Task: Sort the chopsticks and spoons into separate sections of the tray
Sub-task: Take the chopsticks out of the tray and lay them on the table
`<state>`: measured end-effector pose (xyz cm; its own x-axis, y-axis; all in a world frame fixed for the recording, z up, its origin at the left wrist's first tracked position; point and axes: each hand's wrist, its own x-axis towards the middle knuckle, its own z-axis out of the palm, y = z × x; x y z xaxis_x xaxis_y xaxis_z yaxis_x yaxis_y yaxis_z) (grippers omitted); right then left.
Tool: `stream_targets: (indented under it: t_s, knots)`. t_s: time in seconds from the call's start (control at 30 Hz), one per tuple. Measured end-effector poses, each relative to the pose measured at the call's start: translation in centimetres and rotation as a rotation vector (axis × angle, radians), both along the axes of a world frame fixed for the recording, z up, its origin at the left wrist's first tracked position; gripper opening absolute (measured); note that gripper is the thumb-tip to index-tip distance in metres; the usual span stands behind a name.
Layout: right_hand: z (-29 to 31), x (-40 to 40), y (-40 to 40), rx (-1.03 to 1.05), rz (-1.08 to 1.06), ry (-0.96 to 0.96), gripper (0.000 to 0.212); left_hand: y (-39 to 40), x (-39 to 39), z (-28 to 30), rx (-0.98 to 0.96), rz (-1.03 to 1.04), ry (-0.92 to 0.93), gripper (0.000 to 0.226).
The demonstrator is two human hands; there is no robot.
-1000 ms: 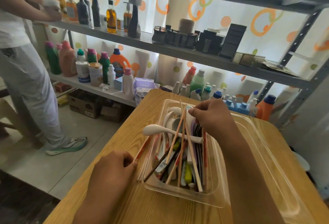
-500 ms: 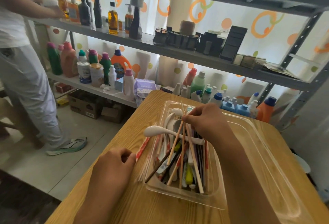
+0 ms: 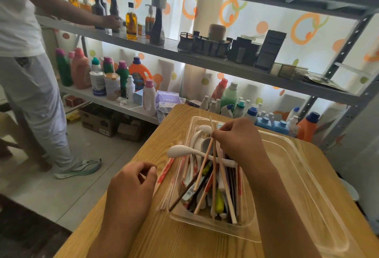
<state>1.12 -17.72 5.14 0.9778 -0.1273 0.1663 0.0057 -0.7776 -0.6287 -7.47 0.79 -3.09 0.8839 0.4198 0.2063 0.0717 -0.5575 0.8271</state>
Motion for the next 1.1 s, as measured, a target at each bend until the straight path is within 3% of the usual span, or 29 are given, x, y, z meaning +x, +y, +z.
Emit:
stream_targets:
  t_s: [0.17,0.3,0.53,0.8,1.1]
  knots:
    - [2.0,-1.0,-0.7,0.187,0.008,-0.119,0.013,-0.3,-0.8,1.2,-0.194,-0.075,-0.097,0.009]
    - [3.2,-1.7,-1.5,0.366,-0.023,-0.200,0.018,-0.4,-1.5,2.1,-0.437,-0.286,-0.077,0.011]
    - [3.3,-1.7,-1.4,0.593,-0.020,-0.120,0.020,-0.8,-2.2,3.3,-0.641,-0.563,-0.066,0.022]
    - [3.3,-2.3,-0.2,0.721,0.073,-0.087,0.019,-0.6,-2.3,3.4,-0.645,-0.553,-0.040,0.023]
    - [3.4,-2.7,0.4,0.685,0.130,-0.099,0.019,-0.5,-2.1,2.9,-0.549,-0.482,0.006,0.014]
